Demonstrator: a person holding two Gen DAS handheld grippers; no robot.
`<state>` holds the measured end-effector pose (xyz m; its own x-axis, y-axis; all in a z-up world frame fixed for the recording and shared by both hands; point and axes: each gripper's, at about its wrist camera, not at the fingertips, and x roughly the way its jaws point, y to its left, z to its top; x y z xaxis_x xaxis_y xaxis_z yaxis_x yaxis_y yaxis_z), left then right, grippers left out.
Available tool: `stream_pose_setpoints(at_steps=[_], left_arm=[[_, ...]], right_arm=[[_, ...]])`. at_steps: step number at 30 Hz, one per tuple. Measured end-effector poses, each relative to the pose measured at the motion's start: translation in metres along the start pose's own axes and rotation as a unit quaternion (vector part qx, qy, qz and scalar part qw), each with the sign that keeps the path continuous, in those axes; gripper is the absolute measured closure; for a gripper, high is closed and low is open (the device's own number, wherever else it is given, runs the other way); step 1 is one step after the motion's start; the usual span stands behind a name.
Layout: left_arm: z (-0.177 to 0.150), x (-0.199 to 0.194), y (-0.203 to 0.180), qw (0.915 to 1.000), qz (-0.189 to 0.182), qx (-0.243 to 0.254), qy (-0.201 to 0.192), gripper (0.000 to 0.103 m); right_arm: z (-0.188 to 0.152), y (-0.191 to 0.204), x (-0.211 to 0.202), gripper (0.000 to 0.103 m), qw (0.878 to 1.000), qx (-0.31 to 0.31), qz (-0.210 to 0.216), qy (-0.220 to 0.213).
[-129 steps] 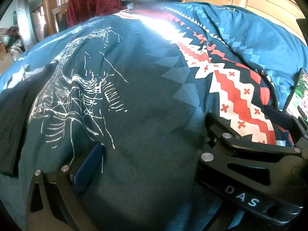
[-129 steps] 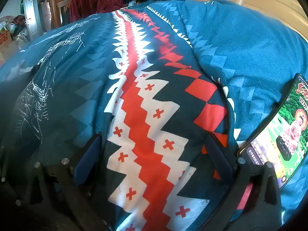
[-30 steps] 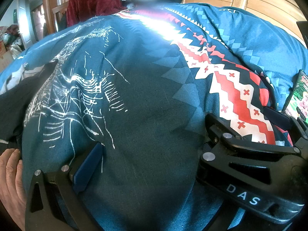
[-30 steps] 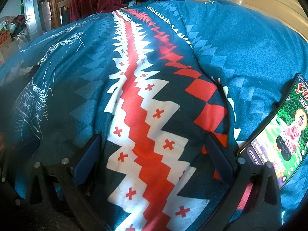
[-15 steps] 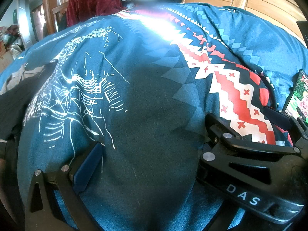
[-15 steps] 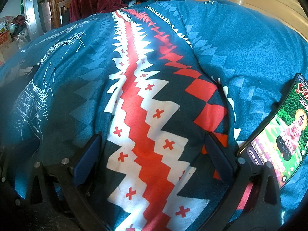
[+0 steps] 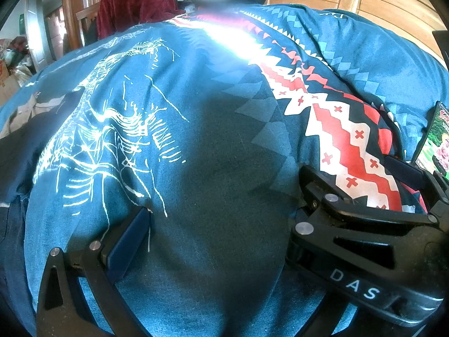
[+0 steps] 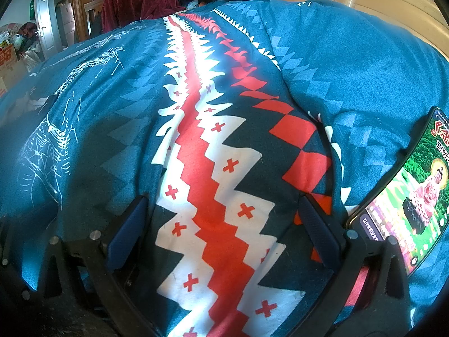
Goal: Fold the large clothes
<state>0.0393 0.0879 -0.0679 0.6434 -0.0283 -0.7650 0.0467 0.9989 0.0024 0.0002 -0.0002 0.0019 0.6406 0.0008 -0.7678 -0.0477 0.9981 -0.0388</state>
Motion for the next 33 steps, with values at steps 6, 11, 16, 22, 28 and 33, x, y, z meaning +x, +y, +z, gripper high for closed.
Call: stream_pose_setpoints(at_steps=[6, 11, 16, 22, 28, 33], left_arm=[[0.0, -0.0002, -0.0001, 1.0, 0.0, 0.0, 0.0, 0.0], [0.0, 0.0002, -0.0001, 1.0, 0.0, 0.0, 0.0, 0.0], [0.0001, 0.0003, 0.0001, 1.0, 0.0, 0.0, 0.0, 0.0], [0.0006, -0.0004, 0.0003, 1.0, 0.0, 0.0, 0.0, 0.0], [-0.0002, -0.0003, 0.0009, 1.0, -0.005, -0.004, -0.004, 0.0], [-0.0003, 0.0001, 0.0006, 1.0, -0.005, -0.004, -0.004, 0.0]], right_arm=[[0.0, 0.0, 0.0, 0.0, 1.0, 0.0, 0.0, 0.0], [0.0, 0.0, 0.0, 0.0, 1.0, 0.0, 0.0, 0.0], [0.0004, 0.0, -0.0005, 0.0, 1.0, 0.0, 0.0, 0.0], [0.0004, -0.0001, -0.0005, 0.0, 1.0, 0.001, 0.001, 0.0], [-0.0009, 0.0014, 0.0026, 0.0, 1.0, 0.001, 0.001, -0.001], [-0.0012, 0.0012, 0.0015, 0.0, 1.0, 0.002, 0.003, -0.001]])
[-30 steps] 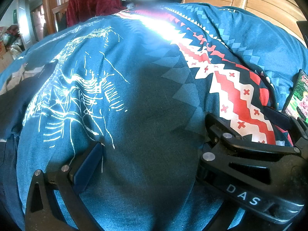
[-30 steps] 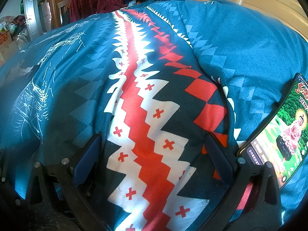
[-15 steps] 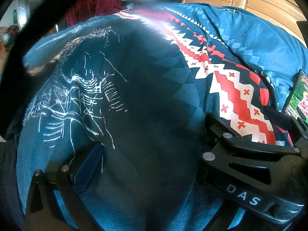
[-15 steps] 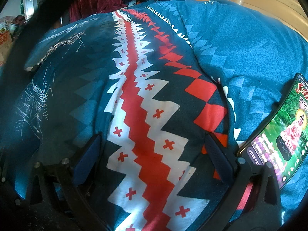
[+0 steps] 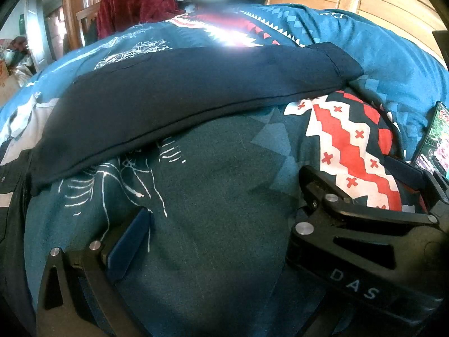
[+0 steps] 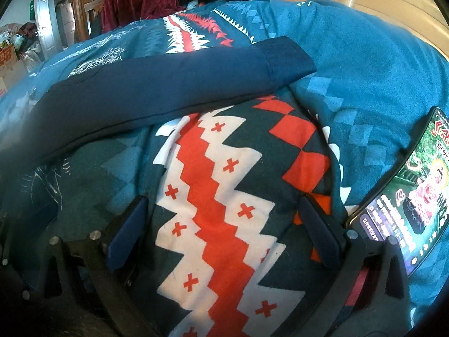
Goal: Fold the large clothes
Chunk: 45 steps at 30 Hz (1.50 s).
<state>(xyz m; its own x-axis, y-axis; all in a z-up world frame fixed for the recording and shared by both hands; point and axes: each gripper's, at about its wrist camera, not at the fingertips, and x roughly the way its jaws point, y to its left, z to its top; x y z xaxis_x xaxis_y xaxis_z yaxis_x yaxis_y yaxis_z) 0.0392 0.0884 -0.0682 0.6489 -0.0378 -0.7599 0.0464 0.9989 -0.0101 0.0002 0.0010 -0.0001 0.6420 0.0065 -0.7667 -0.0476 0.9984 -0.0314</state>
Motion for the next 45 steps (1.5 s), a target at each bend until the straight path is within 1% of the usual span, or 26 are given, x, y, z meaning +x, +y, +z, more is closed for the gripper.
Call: stream_pose_setpoints(at_steps=[8, 16, 19, 22, 23, 25, 27, 28, 29, 30, 31, 32, 33, 34, 35, 36, 37, 38, 39, 40, 41, 42, 43, 44, 45], left_arm=[[0.0, -0.001, -0.001, 1.0, 0.0, 0.0, 0.001, 0.0], [-0.001, 0.003, 0.002, 1.0, -0.001, -0.002, 0.003, 0.0], [-0.001, 0.004, 0.003, 1.0, 0.001, -0.003, 0.002, 0.0], [0.003, 0.003, -0.001, 0.9999, 0.007, 0.005, 0.008, 0.0], [0.006, 0.004, -0.001, 0.9999, 0.006, 0.004, 0.01, 0.0], [0.008, 0.005, -0.001, 0.9999, 0.005, 0.006, 0.014, 0.0], [0.011, 0.006, 0.002, 0.9996, -0.011, 0.01, 0.022, 0.0], [0.014, 0.007, 0.004, 0.9994, -0.019, 0.01, 0.027, 0.0], [0.017, 0.008, 0.006, 0.999, -0.029, 0.012, 0.033, 0.0], [0.021, 0.008, 0.008, 0.9978, -0.044, 0.016, 0.048, 0.0], [0.023, 0.008, 0.01, 0.997, -0.056, 0.019, 0.05, 0.0], [0.027, 0.008, 0.012, 0.995, -0.072, 0.03, 0.063, 0.0], [0.03, 0.009, 0.014, 0.9923, -0.086, 0.05, 0.074, 0.0], [0.032, 0.012, 0.015, 0.9878, -0.103, 0.06, 0.101, 0.0], [0.035, 0.014, 0.018, 0.9833, -0.12, 0.075, 0.114, 0.0], [0.037, 0.015, 0.022, 0.9801, -0.136, 0.075, 0.123, 0.0], [0.039, 0.016, 0.028, 0.9758, -0.15, 0.07, 0.142, 0.0], [0.041, 0.017, 0.032, 0.9717, -0.162, 0.068, 0.158, 0.0], [0.044, 0.016, 0.035, 0.9697, -0.167, 0.069, 0.164, 0.0], [0.046, 0.016, 0.035, 0.9705, -0.162, 0.074, 0.163, 0.0], [0.048, 0.014, 0.037, 0.9698, -0.163, 0.076, 0.165, 0.0], [0.051, 0.011, 0.038, 0.972, -0.153, 0.085, 0.156, 0.0], [0.053, 0.007, 0.037, 0.9742, -0.146, 0.095, 0.144, 0.0], [0.056, -0.007, 0.044, 0.9745, -0.153, 0.096, 0.133, 0.0], [0.061, -0.025, 0.051, 0.9762, -0.154, 0.103, 0.112, 0.0]], right_arm=[[0.0, 0.0, 0.0, 0.0, 1.0, -0.001, -0.001, 0.002], [0.007, 0.01, 0.009, 0.0, 1.0, -0.009, -0.02, 0.015], [0.011, 0.013, 0.016, 0.0, 1.0, -0.003, -0.02, 0.002], [0.014, 0.013, 0.021, 0.0, 1.0, -0.003, -0.025, 0.011], [0.015, 0.013, 0.022, 0.0, 0.999, -0.01, -0.035, 0.007], [0.017, 0.013, 0.022, 0.0, 0.999, -0.005, -0.04, 0.004], [0.021, 0.012, 0.024, 0.0, 0.999, 0.008, -0.036, 0.005], [0.022, 0.012, 0.024, 0.0, 0.999, 0.008, -0.039, 0.012], [0.024, 0.011, 0.025, 0.0, 0.999, 0.015, -0.032, 0.021], [0.026, 0.01, 0.026, 0.0, 0.999, 0.02, -0.026, 0.033], [0.029, 0.008, 0.027, 0.0, 0.999, 0.023, -0.021, 0.039], [0.029, 0.008, 0.027, 0.0, 0.999, 0.016, -0.025, 0.035], [0.029, 0.009, 0.028, 0.0, 0.998, 0.006, -0.026, 0.049], [0.032, 0.013, 0.03, 0.0, 0.998, -0.017, -0.03, 0.06], [0.034, 0.015, 0.031, 0.0, 0.997, -0.031, -0.032, 0.069], [0.036, 0.016, 0.034, 0.0, 0.996, -0.035, -0.031, 0.079], [0.036, 0.015, 0.036, 0.0, 0.995, -0.031, -0.033, 0.084], [0.037, 0.015, 0.038, 0.0, 0.995, -0.029, -0.037, 0.087], [0.039, 0.017, 0.039, 0.0, 0.994, -0.029, -0.04, 0.097], [0.042, 0.018, 0.04, 0.0, 0.992, -0.03, -0.042, 0.112], [0.044, 0.019, 0.041, 0.0, 0.992, -0.028, -0.039, 0.117], [0.047, 0.019, 0.039, 0.0, 0.992, -0.022, -0.032, 0.119], [0.047, 0.019, 0.033, 0.0, 0.993, -0.015, -0.021, 0.116], [0.05, 0.02, 0.029, 0.0, 0.993, -0.008, -0.01, 0.121], [0.052, 0.019, 0.016, 0.0, 0.994, -0.001, 0.0, 0.113]])
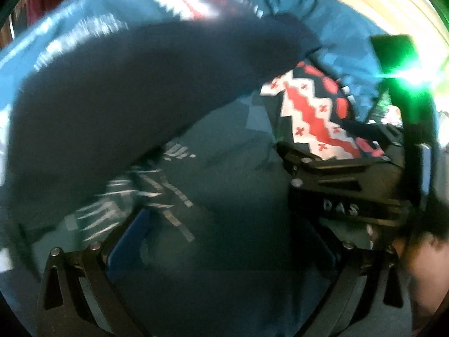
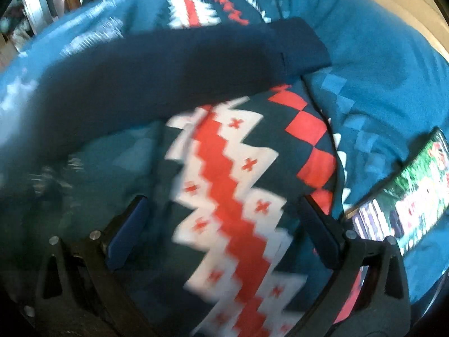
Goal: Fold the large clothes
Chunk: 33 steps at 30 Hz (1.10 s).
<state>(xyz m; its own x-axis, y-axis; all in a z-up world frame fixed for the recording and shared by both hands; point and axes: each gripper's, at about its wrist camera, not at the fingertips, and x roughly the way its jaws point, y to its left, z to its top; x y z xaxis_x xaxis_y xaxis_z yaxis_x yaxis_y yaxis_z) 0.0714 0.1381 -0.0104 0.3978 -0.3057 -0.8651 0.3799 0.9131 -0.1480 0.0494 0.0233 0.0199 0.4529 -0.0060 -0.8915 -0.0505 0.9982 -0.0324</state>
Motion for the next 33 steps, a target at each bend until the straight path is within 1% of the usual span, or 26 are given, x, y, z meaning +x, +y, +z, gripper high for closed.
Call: stream_pose_setpoints(at_steps=[2, 4, 5, 7, 8, 9, 10, 11, 12, 13, 14, 15, 16, 17, 18, 19, 20, 21, 23, 25, 27, 28, 29, 30, 31, 33], left_arm=[[-0.003, -0.027, -0.003, 0.9991, 0.007, 0.015, -0.038, 0.0], [-0.008, -0.088, 0.009, 0.9954, 0.008, 0.026, -0.091, 0.0], [-0.012, -0.115, 0.014, 0.9922, 0.016, 0.031, -0.119, 0.0], [-0.023, -0.175, 0.029, 0.9858, 0.013, 0.025, -0.166, 0.0], [-0.03, -0.213, 0.038, 0.9808, 0.015, 0.023, -0.193, 0.0], [-0.04, -0.253, 0.045, 0.9718, 0.023, 0.023, -0.234, 0.0], [-0.045, -0.279, 0.049, 0.9653, 0.026, 0.021, -0.259, 0.0], [-0.054, -0.313, 0.052, 0.9546, 0.031, 0.02, -0.296, 0.0], [-0.062, -0.353, 0.058, 0.939, 0.043, 0.02, -0.341, 0.0], [-0.072, -0.387, 0.062, 0.9245, 0.053, 0.018, -0.377, 0.0], [-0.086, -0.423, 0.068, 0.9067, 0.061, 0.014, -0.417, 0.0], [-0.103, -0.459, 0.072, 0.8802, 0.072, 0.01, -0.469, 0.0], [-0.12, -0.483, 0.079, 0.8576, 0.078, 0.006, -0.508, 0.0], [-0.137, -0.499, 0.086, 0.8357, 0.075, 0.001, -0.544, 0.0], [-0.154, -0.507, 0.094, 0.8204, 0.064, -0.002, -0.568, 0.0], [-0.169, -0.514, 0.104, 0.8121, 0.057, -0.005, -0.581, 0.0], [-0.181, -0.519, 0.113, 0.8147, 0.068, -0.011, -0.576, 0.0], [-0.193, -0.519, 0.123, 0.8248, 0.101, -0.018, -0.556, 0.0], [-0.212, -0.52, 0.136, 0.8338, 0.145, -0.015, -0.532, 0.0], [-0.234, -0.517, 0.152, 0.845, 0.187, -0.013, -0.501, 0.0], [-0.266, -0.519, 0.176, 0.8592, 0.203, -0.035, -0.468, 0.0], [-0.282, -0.522, 0.187, 0.8629, 0.204, -0.053, -0.459, 0.0], [-0.291, -0.519, 0.193, 0.8643, 0.207, -0.069, -0.453, 0.0], [-0.303, -0.52, 0.208, 0.8635, 0.211, -0.1, -0.447, 0.0], [-0.315, -0.518, 0.223, 0.8591, 0.21, -0.137, -0.446, 0.0], [-0.33, -0.509, 0.242, 0.8507, 0.2, -0.197, -0.444, 0.0]], right_arm=[[-0.001, 0.009, -0.036, 0.0, 0.999, -0.007, 0.007, -0.038], [-0.005, 0.026, -0.091, 0.0, 0.995, -0.023, 0.007, -0.101], [-0.008, 0.031, -0.109, 0.0, 0.992, -0.025, 0.01, -0.121], [-0.015, 0.048, -0.166, 0.0, 0.983, -0.03, 0.019, -0.18], [-0.019, 0.06, -0.2, 0.0, 0.975, -0.036, 0.024, -0.216], [-0.024, 0.07, -0.218, 0.0, 0.969, -0.042, 0.024, -0.242], [-0.031, 0.082, -0.249, 0.0, 0.958, -0.049, 0.023, -0.28], [-0.034, 0.095, -0.274, 0.0, 0.948, -0.056, 0.021, -0.314], [-0.041, 0.107, -0.298, 0.0, 0.935, -0.063, 0.018, -0.349], [-0.05, 0.12, -0.325, 0.0, 0.919, -0.068, 0.009, -0.389], [-0.06, 0.134, -0.349, 0.0, 0.9, -0.067, -0.008, -0.43], [-0.064, 0.144, -0.359, 0.0, 0.887, -0.065, -0.02, -0.456], [-0.079, 0.157, -0.372, 0.0, 0.869, -0.05, -0.031, -0.492], [-0.09, 0.165, -0.375, 0.0, 0.861, -0.04, -0.029, -0.506], [-0.099, 0.173, -0.373, 0.0, 0.862, -0.037, -0.023, -0.504], [-0.1, 0.176, -0.369, 0.0, 0.871, -0.039, -0.018, -0.49], [-0.103, 0.181, -0.363, 0.0, 0.881, -0.047, -0.011, -0.471], [-0.107, 0.19, -0.355, 0.0, 0.888, -0.059, -0.004, -0.455], [-0.12, 0.204, -0.34, 0.0, 0.901, -0.07, 0.005, -0.428], [-0.135, 0.212, -0.324, 0.0, 0.914, -0.088, 0.03, -0.395], [-0.145, 0.222, -0.313, 0.0, 0.924, -0.104, 0.049, -0.365], [-0.147, 0.229, -0.309, 0.0, 0.929, -0.11, 0.064, -0.348], [-0.148, 0.232, -0.308, 0.0, 0.932, -0.11, 0.078, -0.337], [-0.147, 0.235, -0.304, 0.0, 0.934, -0.107, 0.096, -0.327], [-0.137, 0.245, -0.297, 0.0, 0.939, -0.107, 0.114, -0.305], [-0.127, 0.254, -0.294, 0.0, 0.946, -0.091, 0.135, -0.282]])
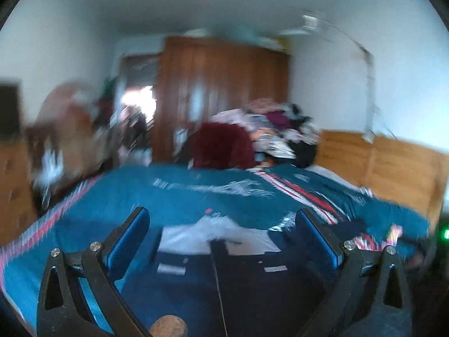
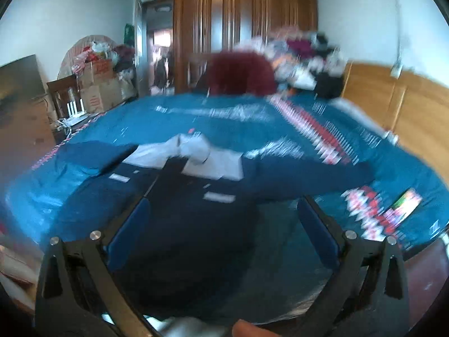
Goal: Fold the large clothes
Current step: 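Move both tools over the laid-out navy jacket body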
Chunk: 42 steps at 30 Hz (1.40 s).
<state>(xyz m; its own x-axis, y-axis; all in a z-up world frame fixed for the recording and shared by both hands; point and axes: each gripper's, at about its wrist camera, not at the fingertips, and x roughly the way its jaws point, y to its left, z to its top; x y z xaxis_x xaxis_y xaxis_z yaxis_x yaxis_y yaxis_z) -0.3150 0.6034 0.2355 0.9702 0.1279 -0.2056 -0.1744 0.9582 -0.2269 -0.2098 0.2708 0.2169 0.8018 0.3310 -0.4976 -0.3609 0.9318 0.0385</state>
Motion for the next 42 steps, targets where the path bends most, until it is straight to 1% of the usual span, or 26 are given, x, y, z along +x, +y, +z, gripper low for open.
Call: stream_pose_setpoints(at_steps=[1, 2, 3, 4, 5, 6, 8, 9, 11, 13, 16, 19, 25, 30, 34, 39, 42], left_arm=[[-0.01, 0.005, 0.007, 0.9998, 0.002, -0.016, 0.01, 0.0], [-0.018, 0.016, 0.008, 0.9995, 0.001, -0.02, 0.024, 0.0], [-0.026, 0.022, 0.006, 0.9993, 0.003, -0.015, 0.034, 0.0], [-0.034, 0.021, 0.004, 0.9993, 0.007, -0.006, 0.036, 0.0], [-0.041, 0.024, 0.001, 0.9991, 0.014, 0.007, 0.04, 0.0], [-0.047, 0.034, -0.004, 0.9981, 0.026, 0.022, 0.052, 0.0], [-0.048, 0.043, -0.004, 0.9963, 0.044, 0.032, 0.067, 0.0], [-0.052, 0.051, -0.002, 0.9956, 0.047, 0.027, 0.076, 0.0], [-0.055, 0.058, -0.001, 0.9951, 0.049, 0.02, 0.084, 0.0], [-0.058, 0.061, 0.0, 0.9944, 0.063, 0.017, 0.083, 0.0], [-0.068, 0.068, 0.005, 0.9938, 0.061, 0.004, 0.093, 0.0], [-0.073, 0.065, 0.003, 0.994, 0.06, 0.001, 0.092, 0.0], [-0.075, 0.062, -0.004, 0.9945, 0.045, -0.003, 0.095, 0.0], [-0.075, 0.059, -0.004, 0.9949, 0.051, -0.004, 0.087, 0.0], [-0.075, 0.06, 0.001, 0.9943, 0.056, -0.007, 0.091, 0.0], [-0.079, 0.067, 0.006, 0.9925, 0.07, -0.004, 0.1, 0.0], [-0.082, 0.072, 0.007, 0.9921, 0.067, -0.008, 0.106, 0.0]], right_arm=[[0.007, 0.004, 0.013, 0.0, 1.0, 0.008, 0.001, 0.01], [0.008, 0.005, 0.016, 0.0, 1.0, 0.02, 0.0, 0.019], [0.009, 0.008, 0.022, 0.0, 0.999, 0.028, 0.0, 0.028], [0.012, 0.013, 0.036, 0.0, 0.998, 0.035, -0.002, 0.046], [0.012, 0.015, 0.044, 0.0, 0.998, 0.039, -0.002, 0.058], [0.012, 0.017, 0.05, 0.0, 0.996, 0.045, -0.001, 0.076], [0.006, 0.028, 0.061, 0.0, 0.992, 0.052, -0.01, 0.111], [0.003, 0.033, 0.063, 0.0, 0.992, 0.05, -0.014, 0.118], [-0.001, 0.039, 0.059, 0.0, 0.992, 0.049, -0.023, 0.115], [-0.004, 0.041, 0.052, 0.0, 0.992, 0.046, -0.029, 0.113], [-0.006, 0.042, 0.04, 0.0, 0.992, 0.037, -0.041, 0.109], [-0.01, 0.045, 0.035, 0.0, 0.993, 0.032, -0.046, 0.107], [-0.013, 0.059, 0.034, 0.0, 0.993, 0.02, -0.055, 0.1], [-0.011, 0.063, 0.033, 0.0, 0.994, 0.013, -0.061, 0.093], [-0.01, 0.063, 0.034, 0.0, 0.994, 0.013, -0.058, 0.093], [-0.012, 0.061, 0.039, 0.0, 0.993, 0.013, -0.059, 0.099], [-0.013, 0.06, 0.043, 0.0, 0.993, 0.012, -0.058, 0.101]])
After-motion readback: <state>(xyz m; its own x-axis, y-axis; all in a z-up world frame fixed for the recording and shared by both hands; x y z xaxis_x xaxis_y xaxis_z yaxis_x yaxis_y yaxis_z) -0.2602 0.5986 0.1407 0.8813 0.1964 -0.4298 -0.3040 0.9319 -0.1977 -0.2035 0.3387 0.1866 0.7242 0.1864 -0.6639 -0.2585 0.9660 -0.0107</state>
